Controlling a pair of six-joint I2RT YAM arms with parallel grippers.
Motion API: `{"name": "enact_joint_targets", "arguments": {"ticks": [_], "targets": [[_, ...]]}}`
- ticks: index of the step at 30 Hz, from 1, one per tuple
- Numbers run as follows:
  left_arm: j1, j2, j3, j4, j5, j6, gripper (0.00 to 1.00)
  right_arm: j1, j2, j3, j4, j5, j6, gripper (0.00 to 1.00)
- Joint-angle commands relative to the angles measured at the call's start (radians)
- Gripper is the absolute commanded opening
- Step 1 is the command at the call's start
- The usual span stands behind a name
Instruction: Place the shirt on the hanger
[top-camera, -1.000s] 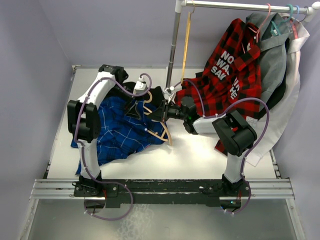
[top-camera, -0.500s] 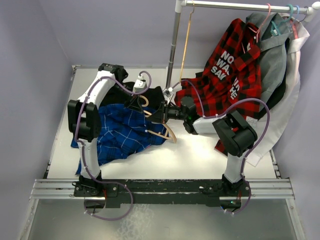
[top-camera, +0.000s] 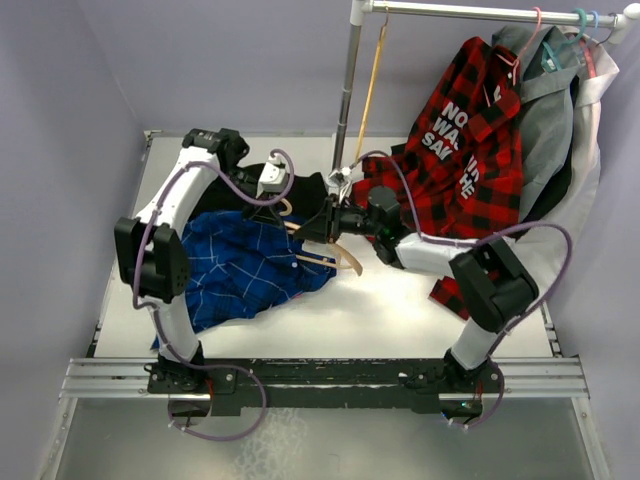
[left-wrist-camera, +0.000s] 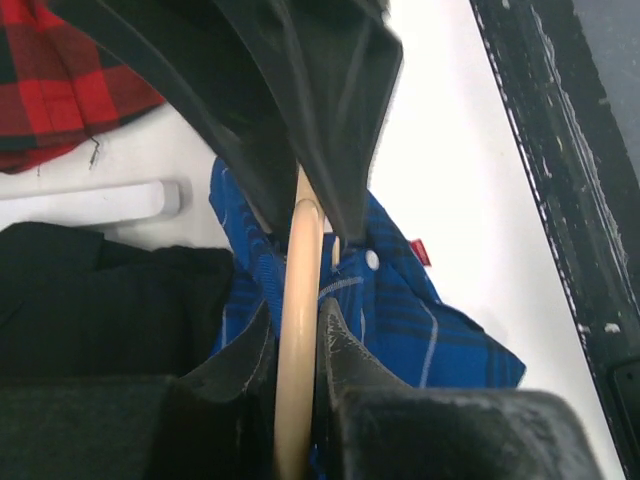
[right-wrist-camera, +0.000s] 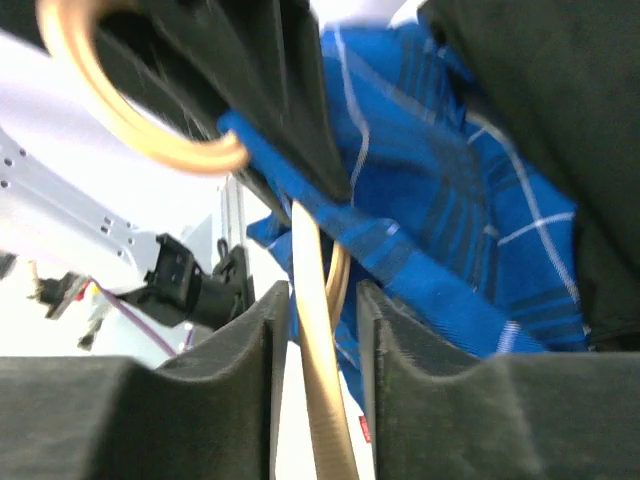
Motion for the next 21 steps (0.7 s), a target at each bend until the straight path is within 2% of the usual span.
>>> {"name": "enact_joint_targets", "arguments": {"ticks": [1, 3, 4, 5, 8, 13, 17, 21], "targets": [[-0.010, -0.134, -0.066, -0.039, -0.034, 0.046, 0.00, -0.025, -0.183, 0.026, -0.082, 0.119, -0.048, 0.56], [-0.012, -0.180, -0.093, -0.038, -0.055, 0.037, 0.00, -0.025, -0.263, 0.020, -0.194, 0.155, -0.112, 0.89], [-0.014, -0.201, -0.104, -0.039, -0.066, 0.032, 0.00, -0.025, -0.306, 0.022, -0.267, 0.170, -0.154, 0.99], [-0.016, -0.225, -0.111, -0.039, -0.076, 0.026, 0.00, -0.025, -0.349, 0.027, -0.338, 0.188, -0.189, 1.00], [-0.026, -0.292, -0.119, -0.039, -0.097, -0.009, 0.00, -0.026, -0.483, 0.032, -0.504, 0.247, -0.268, 1.00], [-0.056, -0.411, -0.093, -0.038, -0.091, -0.073, 0.00, -0.066, -0.671, 0.015, -0.759, 0.342, -0.294, 1.00], [-0.086, -0.498, -0.051, -0.038, -0.060, -0.126, 0.00, -0.095, -0.734, -0.058, -0.840, 0.304, -0.285, 0.86], [-0.114, -0.547, 0.004, -0.037, -0.023, -0.185, 0.00, -0.095, -0.751, -0.139, -0.839, 0.248, -0.261, 0.66]]}}
